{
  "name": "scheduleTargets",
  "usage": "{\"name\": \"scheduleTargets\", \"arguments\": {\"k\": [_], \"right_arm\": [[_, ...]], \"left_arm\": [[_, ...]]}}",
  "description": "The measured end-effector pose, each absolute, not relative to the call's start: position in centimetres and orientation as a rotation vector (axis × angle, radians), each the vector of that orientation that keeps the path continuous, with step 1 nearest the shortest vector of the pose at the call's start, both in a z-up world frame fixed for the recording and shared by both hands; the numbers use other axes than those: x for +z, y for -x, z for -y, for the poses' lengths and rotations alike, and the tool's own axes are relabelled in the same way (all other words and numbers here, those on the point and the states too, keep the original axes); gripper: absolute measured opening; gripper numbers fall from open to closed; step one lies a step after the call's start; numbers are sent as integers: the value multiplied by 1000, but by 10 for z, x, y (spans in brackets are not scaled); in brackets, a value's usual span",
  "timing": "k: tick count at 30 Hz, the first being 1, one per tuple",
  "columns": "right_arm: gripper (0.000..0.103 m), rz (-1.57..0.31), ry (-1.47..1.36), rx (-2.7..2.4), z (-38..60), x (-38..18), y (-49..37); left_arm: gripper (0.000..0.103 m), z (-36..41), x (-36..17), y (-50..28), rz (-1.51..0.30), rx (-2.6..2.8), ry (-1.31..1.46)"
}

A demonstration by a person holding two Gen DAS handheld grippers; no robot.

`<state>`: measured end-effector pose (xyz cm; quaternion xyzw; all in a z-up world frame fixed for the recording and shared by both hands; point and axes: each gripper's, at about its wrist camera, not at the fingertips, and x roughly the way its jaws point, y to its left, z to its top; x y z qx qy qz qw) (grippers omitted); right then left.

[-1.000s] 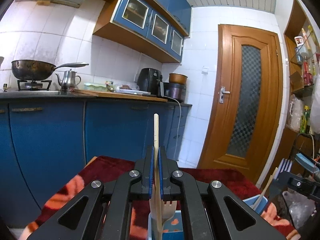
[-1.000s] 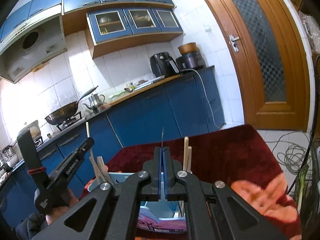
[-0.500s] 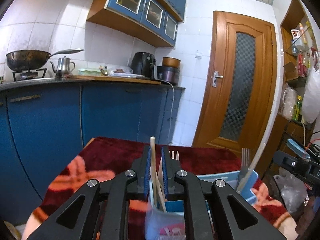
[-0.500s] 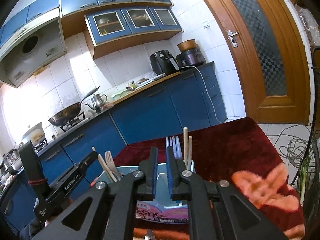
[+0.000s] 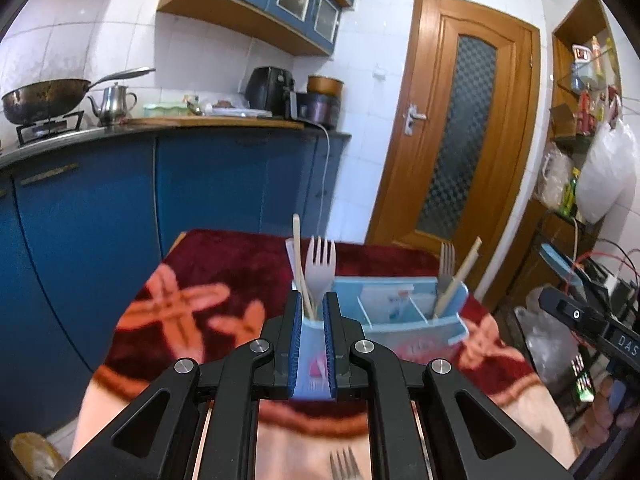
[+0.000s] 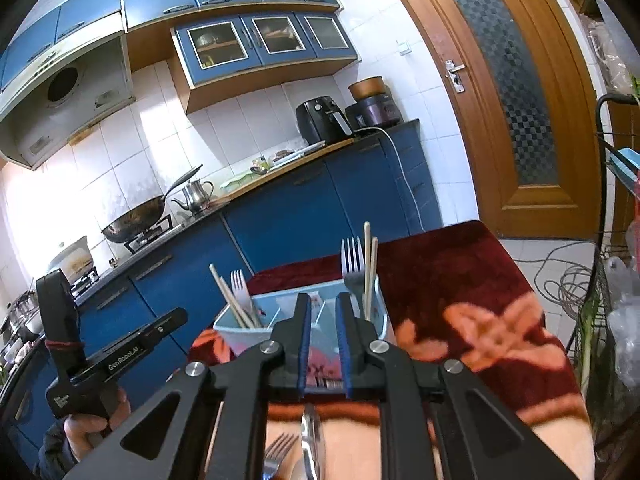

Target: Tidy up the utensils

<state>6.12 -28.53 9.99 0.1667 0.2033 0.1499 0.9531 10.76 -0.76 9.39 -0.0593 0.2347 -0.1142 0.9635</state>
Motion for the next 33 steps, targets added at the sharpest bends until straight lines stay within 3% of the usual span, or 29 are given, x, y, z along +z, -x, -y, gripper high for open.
{"name": "scheduleTargets", "arguments": {"k": [6,10,22,33], "right_arm": [[22,-481,-318,291,281,90,-41],[24,-521,-318,288,281,79,-28],[36,-619,-324,274,284,45,2],[40,-661,-383,241,305,20,14]], "left_arm": [[11,9,83,-90,-595,-256,92],[18,12,68,-81,-682,-268,90],[19,37,17,-64,-895,-262,13],[18,54,-8,-60,-1071,-329,31]]}}
